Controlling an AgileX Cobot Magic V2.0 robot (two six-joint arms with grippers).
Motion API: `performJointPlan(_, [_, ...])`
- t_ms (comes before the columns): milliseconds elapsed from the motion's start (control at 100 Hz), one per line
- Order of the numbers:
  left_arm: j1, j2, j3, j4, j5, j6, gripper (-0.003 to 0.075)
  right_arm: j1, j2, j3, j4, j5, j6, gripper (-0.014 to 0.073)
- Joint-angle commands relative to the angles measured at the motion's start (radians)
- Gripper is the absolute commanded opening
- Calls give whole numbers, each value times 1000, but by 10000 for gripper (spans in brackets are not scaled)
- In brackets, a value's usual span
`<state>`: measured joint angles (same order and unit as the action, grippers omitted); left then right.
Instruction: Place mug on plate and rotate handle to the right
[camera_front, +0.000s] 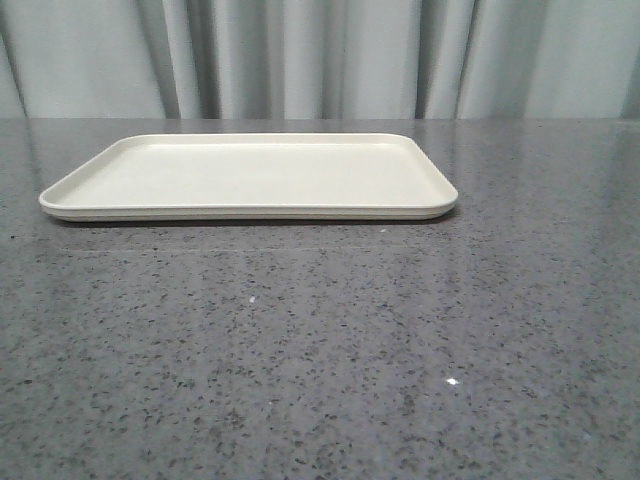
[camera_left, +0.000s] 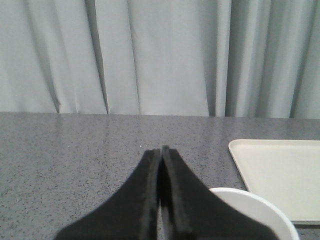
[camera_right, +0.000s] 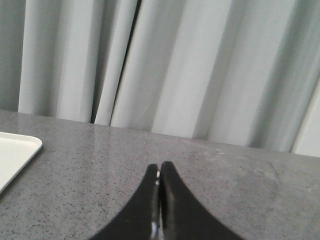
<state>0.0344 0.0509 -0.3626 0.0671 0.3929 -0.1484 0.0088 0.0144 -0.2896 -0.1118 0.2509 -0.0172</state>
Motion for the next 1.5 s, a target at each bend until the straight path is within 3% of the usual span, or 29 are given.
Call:
performJointPlan(0, [1,64,-124,-39,33,3,-20,-1,68,-140,-10,91,-4,-67])
performJointPlan(170, [1,192,-314,-89,213,3,-20,0,221,-339,-8,314,-4,-67])
performJointPlan(450, [1,453,-574,-189,569,3,-20,10,463,-591,82,529,-4,-67])
performJointPlan(620, [1,542,-624,-194,604,3,-20,10,561,-641,112,629,-4,-67])
performJointPlan(1190, [1,576,-625,-235,612,5,-19,10,585,-641,112,634,-4,-54])
performJointPlan(1270, [1,576,-625,-246,617,62,-1,10,585,-641,112,637,-4,10])
performJointPlan(1330, [1,576,-625,-265,619,101,45,10,585,-641,112,637,-4,105])
performJointPlan(1400, [1,576,-625,-279,621,125,141,10,585,-641,112,635,-4,247])
performJointPlan(1490, [1,576,-625,-279,621,125,321,10,585,-641,112,635,-4,450])
